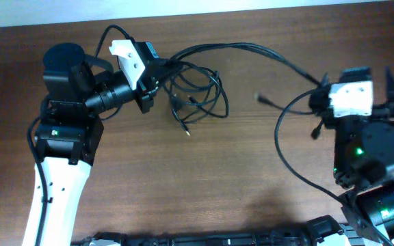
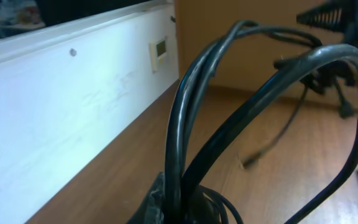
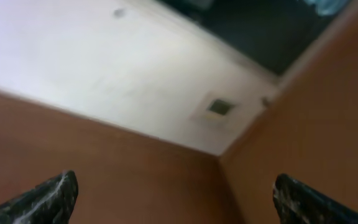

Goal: Untangle cables

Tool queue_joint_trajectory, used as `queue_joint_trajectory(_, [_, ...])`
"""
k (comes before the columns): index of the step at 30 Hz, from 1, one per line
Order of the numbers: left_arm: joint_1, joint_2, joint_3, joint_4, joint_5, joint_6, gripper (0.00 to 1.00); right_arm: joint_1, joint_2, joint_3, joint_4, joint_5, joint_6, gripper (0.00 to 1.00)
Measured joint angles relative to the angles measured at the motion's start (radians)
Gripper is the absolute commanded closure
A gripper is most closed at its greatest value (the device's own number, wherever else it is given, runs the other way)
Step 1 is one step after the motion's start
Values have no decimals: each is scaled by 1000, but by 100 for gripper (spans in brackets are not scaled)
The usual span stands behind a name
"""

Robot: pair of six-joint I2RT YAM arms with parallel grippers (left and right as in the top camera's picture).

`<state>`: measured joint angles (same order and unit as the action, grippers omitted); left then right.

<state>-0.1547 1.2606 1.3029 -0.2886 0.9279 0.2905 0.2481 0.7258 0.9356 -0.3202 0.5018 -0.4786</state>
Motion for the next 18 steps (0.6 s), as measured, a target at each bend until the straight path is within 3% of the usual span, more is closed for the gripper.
queue_joint_trajectory(10, [0,0,0,52,-124,-3,100,-3,0,0,-248,-659,13,1])
queue_joint_trajectory(18, [0,0,0,84,-212,-3,100,-3,0,0,-262,-1030,13,1])
